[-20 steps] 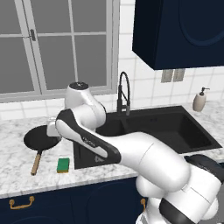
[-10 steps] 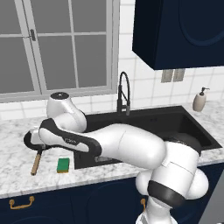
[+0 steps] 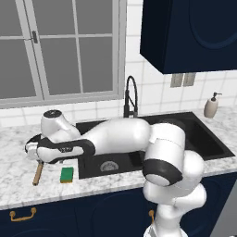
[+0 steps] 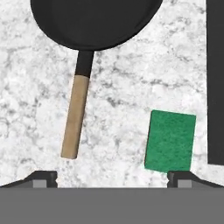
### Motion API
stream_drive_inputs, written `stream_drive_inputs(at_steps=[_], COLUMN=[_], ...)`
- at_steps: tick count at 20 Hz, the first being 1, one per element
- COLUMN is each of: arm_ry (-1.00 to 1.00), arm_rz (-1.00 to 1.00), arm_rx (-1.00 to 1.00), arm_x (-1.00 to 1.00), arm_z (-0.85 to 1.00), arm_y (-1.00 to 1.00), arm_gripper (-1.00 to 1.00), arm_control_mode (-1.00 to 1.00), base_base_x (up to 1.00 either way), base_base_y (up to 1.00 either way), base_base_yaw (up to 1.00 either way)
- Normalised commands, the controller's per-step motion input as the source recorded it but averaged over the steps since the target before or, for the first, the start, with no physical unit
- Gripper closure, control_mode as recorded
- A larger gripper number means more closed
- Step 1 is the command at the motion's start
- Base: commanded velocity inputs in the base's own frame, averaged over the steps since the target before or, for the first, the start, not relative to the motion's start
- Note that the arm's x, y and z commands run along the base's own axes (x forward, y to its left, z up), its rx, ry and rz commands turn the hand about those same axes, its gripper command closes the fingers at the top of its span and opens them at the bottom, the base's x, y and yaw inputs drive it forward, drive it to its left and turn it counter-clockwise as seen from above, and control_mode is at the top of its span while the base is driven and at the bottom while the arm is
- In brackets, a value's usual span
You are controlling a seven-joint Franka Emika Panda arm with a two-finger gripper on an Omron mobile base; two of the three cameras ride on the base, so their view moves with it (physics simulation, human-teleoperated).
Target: Pick the pan and sponge and place them into the sink. Then turn on the water.
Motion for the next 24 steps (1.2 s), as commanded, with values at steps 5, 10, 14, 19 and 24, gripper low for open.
stream_drive_inputs(at_steps=[5, 10, 14, 19, 24], arm_ry=[0.06, 0.04, 0.01, 0.01, 0.00], arm_rz=[-0.09, -0.10, -0.07, -0.03, -0.01], arm_rx=[-0.16, -0.13, -0.09, -0.05, -0.01], arm_x=[0.44, 0.44, 0.36, 0.21, 0.07], arm_z=[-0.23, -0.09, -0.02, -0.29, -0.37], arm_y=[0.64, 0.49, 0.39, 0.22, 0.08], arm_gripper=[-1.00, -1.00, -1.00, -1.00, -1.00], arm_control_mode=[-1.00, -1.00, -1.00, -1.00, -1.00], base_base_x=[0.00, 0.00, 0.00, 0.00, 0.00], base_base_y=[0.00, 0.00, 0.00, 0.00, 0.00], base_base_yaw=[0.00, 0.00, 0.00, 0.00, 0.00])
